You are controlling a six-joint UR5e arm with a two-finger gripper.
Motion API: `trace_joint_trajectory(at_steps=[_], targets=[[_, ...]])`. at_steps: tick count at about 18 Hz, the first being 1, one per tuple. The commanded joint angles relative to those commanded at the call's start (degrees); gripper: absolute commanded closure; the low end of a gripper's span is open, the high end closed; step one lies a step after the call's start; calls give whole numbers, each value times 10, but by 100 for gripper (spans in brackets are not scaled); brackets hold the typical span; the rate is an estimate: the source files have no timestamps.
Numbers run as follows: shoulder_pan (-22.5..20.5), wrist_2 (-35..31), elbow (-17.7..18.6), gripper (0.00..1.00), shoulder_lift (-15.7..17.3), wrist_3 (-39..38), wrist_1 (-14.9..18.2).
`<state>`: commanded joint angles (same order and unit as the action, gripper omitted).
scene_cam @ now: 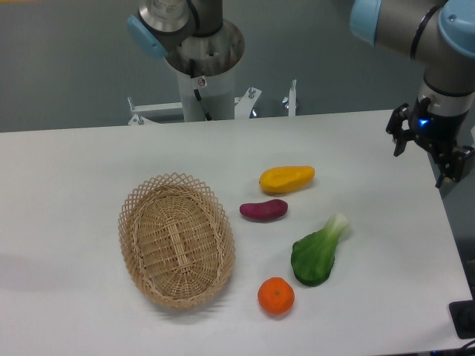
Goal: Pick up the green vegetable from the table
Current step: 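Move the open gripper toward the green bok choy and lower it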
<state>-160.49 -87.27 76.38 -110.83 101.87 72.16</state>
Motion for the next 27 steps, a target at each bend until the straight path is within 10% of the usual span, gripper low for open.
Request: trace_joint_trajectory(at_steps=[21,27], targets=[[7,-2,26,0,-4,-2,-11],[18,-1,79,0,-14,-21,-103]])
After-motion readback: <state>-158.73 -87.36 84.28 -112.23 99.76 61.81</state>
